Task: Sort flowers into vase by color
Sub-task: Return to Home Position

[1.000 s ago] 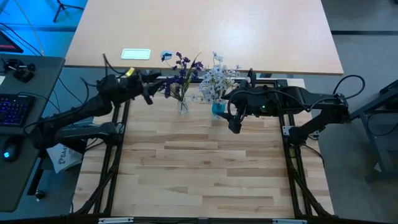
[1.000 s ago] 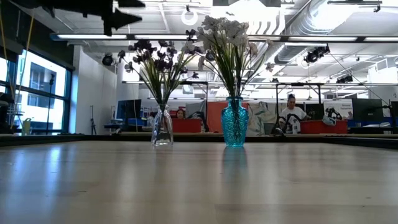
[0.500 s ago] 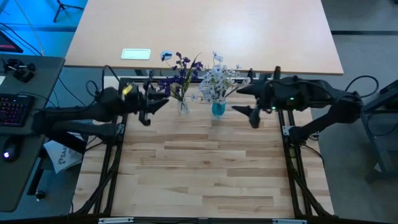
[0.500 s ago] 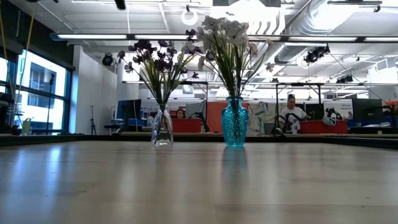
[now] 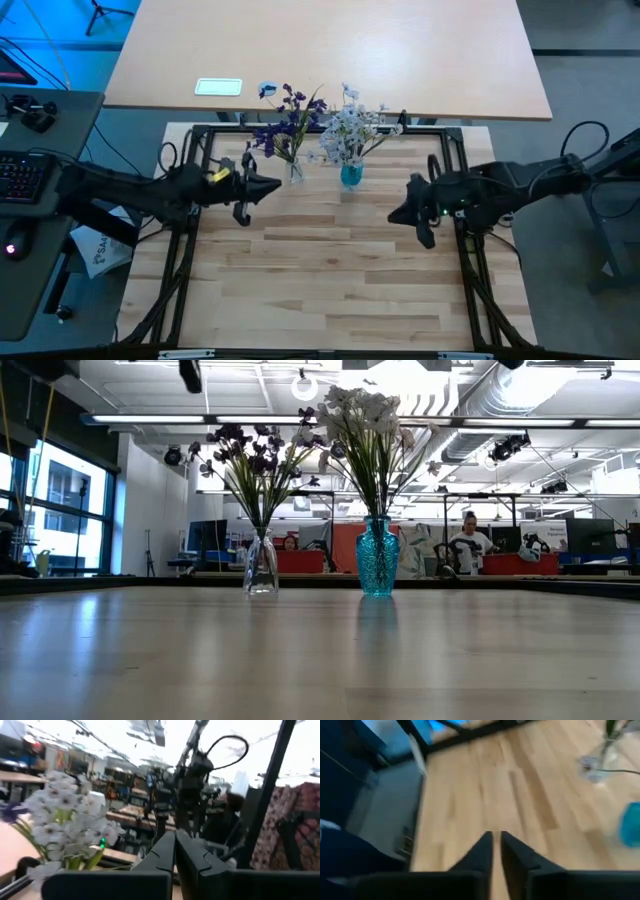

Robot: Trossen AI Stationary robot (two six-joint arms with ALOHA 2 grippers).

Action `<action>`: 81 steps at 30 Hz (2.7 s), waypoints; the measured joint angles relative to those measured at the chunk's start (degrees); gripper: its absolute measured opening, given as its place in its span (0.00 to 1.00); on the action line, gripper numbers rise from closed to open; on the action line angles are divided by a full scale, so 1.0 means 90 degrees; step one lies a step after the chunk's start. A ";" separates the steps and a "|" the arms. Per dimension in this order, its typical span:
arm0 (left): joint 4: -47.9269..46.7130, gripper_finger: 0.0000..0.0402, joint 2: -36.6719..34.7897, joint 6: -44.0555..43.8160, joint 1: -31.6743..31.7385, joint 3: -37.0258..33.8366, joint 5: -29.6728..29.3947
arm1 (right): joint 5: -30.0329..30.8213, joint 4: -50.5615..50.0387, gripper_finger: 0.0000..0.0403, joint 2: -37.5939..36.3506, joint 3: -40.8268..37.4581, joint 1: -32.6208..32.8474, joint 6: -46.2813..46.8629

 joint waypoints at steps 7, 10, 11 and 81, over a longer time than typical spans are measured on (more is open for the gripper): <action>0.0798 0.00 -0.0741 -0.0056 0.0007 -0.1105 -0.0569 | 0.0266 0.1487 0.02 -0.0705 -0.0587 -0.0025 0.0327; 0.0796 0.00 -0.1157 -0.0121 0.0007 -0.1550 -0.0584 | 0.0269 0.1443 0.01 -0.0846 -0.0587 -0.0024 0.0091; 0.0793 0.00 -0.1297 -0.0123 0.0007 -0.1689 -0.0588 | 0.0266 0.1311 0.02 -0.0873 -0.0587 -0.0024 -0.0012; -0.0365 0.00 -0.3713 -0.0439 0.0008 -0.3283 -0.0692 | -0.1215 0.5775 0.00 -0.4474 -0.6501 -0.0943 -0.1788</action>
